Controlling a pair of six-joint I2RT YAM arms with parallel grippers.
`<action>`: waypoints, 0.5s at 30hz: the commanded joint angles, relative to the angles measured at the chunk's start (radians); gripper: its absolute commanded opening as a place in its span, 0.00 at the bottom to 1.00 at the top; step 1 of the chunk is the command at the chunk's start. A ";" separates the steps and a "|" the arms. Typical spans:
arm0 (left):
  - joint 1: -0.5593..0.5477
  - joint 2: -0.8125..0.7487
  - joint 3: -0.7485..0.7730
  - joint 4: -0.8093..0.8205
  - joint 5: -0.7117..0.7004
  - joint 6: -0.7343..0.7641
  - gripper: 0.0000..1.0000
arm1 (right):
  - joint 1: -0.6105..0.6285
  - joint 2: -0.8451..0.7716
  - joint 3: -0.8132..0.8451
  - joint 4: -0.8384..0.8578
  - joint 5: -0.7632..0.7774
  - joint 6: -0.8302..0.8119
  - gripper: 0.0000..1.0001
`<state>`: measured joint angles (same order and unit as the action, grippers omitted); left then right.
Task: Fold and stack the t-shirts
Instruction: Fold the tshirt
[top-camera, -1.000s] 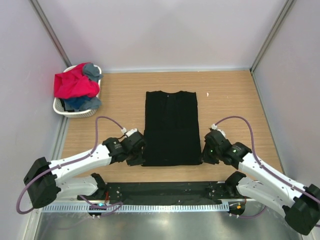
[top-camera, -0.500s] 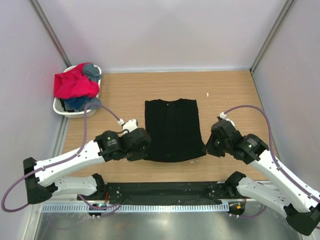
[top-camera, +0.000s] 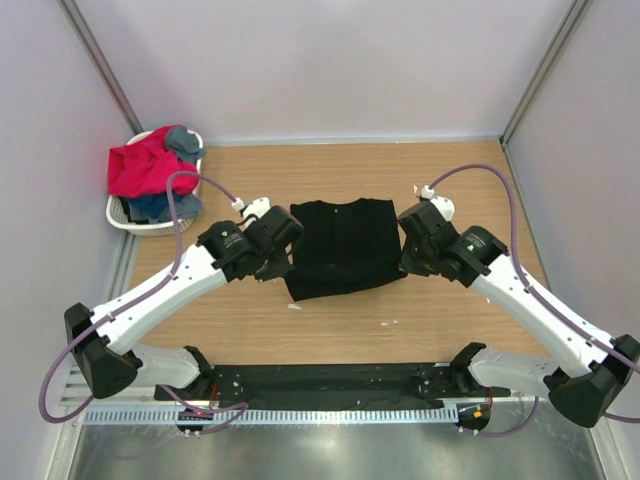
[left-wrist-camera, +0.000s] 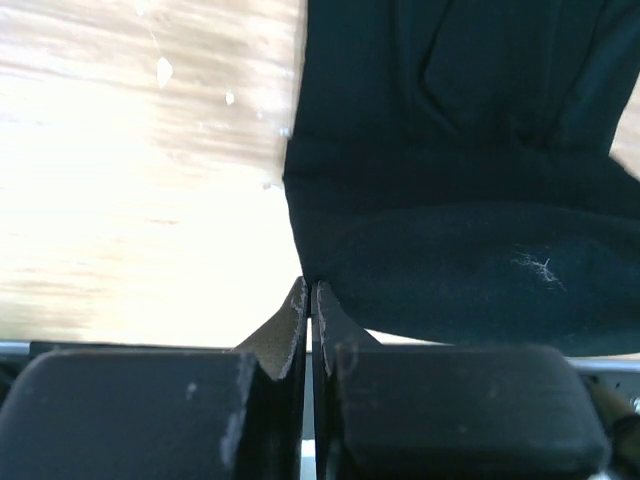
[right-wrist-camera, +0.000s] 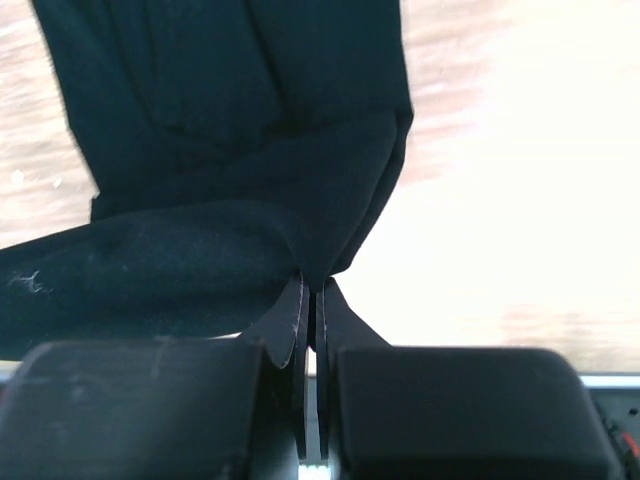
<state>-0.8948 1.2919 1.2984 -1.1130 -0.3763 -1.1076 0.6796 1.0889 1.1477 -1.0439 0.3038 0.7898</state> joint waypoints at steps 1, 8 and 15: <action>0.066 0.007 0.035 0.059 0.019 0.069 0.00 | -0.014 0.034 0.050 0.093 0.102 -0.061 0.01; 0.140 0.083 0.096 0.122 0.042 0.152 0.00 | -0.121 0.130 0.118 0.182 0.090 -0.162 0.01; 0.226 0.147 0.142 0.179 0.062 0.225 0.00 | -0.221 0.213 0.156 0.280 0.035 -0.236 0.01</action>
<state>-0.7136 1.4254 1.3994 -0.9745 -0.3054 -0.9501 0.4965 1.2819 1.2552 -0.8497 0.3271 0.6220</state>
